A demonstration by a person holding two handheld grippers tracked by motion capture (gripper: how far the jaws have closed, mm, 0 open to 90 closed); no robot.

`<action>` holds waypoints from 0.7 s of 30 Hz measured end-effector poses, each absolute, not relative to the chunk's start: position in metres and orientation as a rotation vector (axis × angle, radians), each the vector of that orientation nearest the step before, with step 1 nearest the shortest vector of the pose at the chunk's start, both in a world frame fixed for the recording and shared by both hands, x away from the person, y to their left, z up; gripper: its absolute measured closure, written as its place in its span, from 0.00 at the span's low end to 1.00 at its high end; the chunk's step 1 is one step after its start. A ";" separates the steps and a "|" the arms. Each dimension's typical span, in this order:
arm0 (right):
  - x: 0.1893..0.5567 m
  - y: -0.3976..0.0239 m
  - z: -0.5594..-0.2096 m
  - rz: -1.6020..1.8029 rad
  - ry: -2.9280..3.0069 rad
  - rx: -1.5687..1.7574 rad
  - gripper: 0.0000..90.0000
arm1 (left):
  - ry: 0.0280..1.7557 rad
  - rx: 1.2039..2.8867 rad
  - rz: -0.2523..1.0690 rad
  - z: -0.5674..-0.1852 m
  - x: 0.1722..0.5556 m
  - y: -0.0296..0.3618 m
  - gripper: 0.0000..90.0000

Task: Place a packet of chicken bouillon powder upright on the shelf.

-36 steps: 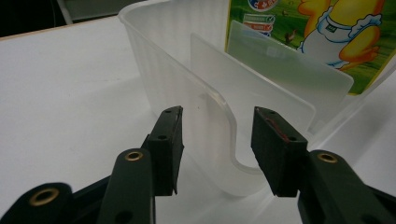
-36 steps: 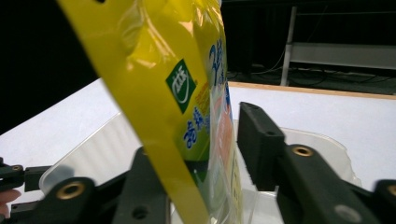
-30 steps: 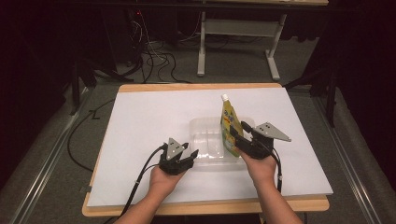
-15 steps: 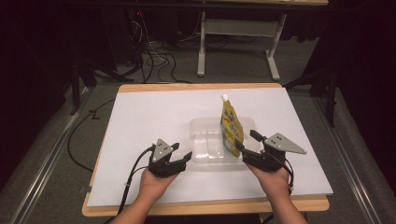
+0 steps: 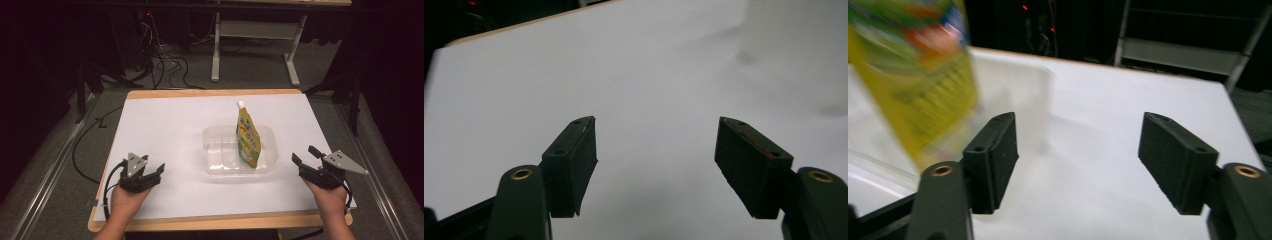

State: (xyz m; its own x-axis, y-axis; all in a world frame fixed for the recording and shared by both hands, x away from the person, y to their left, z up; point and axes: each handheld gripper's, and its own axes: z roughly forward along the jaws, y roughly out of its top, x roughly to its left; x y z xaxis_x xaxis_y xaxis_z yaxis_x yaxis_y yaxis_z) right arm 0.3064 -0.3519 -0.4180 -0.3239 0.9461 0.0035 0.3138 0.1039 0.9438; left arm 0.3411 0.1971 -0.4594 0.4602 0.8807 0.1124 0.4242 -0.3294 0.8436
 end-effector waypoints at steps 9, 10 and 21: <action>0.315 -0.379 -0.442 1.208 1.708 1.341 0.35 | 1.139 1.856 0.644 -0.452 0.336 0.200 0.37; 0.317 -0.376 -0.441 1.213 1.715 1.349 0.32 | 1.124 1.871 0.657 -0.452 0.334 0.199 0.36; 0.324 -0.367 -0.444 1.212 1.728 1.376 0.32 | 1.142 1.861 0.647 -0.450 0.332 0.212 0.36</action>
